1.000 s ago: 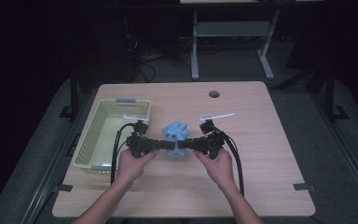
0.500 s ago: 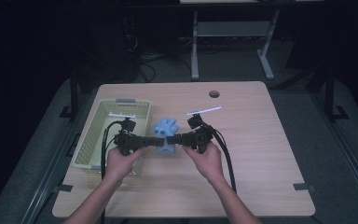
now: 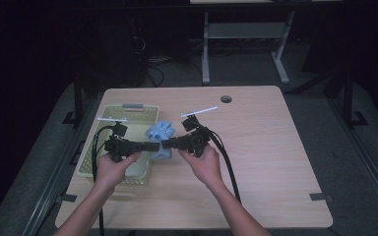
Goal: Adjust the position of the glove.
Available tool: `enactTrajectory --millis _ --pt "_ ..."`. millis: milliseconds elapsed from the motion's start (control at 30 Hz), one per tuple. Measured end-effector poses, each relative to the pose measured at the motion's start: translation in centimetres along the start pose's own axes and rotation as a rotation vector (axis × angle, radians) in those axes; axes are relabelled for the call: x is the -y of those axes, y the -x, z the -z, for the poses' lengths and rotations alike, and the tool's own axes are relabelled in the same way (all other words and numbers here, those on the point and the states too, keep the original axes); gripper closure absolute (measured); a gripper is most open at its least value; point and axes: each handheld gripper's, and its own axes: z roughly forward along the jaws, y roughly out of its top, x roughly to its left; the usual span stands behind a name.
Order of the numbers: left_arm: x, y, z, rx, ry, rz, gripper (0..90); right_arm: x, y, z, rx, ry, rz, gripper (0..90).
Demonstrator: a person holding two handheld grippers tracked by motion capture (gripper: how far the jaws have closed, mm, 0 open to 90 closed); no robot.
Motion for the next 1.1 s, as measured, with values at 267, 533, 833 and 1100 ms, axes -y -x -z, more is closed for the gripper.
enactTrajectory --millis 267,533,833,1100 --pt "-0.1 -0.6 1.4 -0.010 0.006 0.007 73.5 -0.7 -0.6 -1.2 -0.018 -0.004 0.010 77.9" --pt "-0.1 -1.2 2.7 -0.013 0.018 0.014 73.6 -1.5 -1.3 -2.3 -0.029 -0.009 0.024 77.9" --pt "-0.2 -1.5 3.8 -0.033 0.019 0.012 73.6 -2.2 -2.0 -3.2 -0.028 -0.021 0.041 77.9" --pt "-0.3 -1.7 4.7 -0.049 0.015 0.010 73.6 -2.6 -2.4 -4.1 -0.037 -0.025 0.044 77.9"
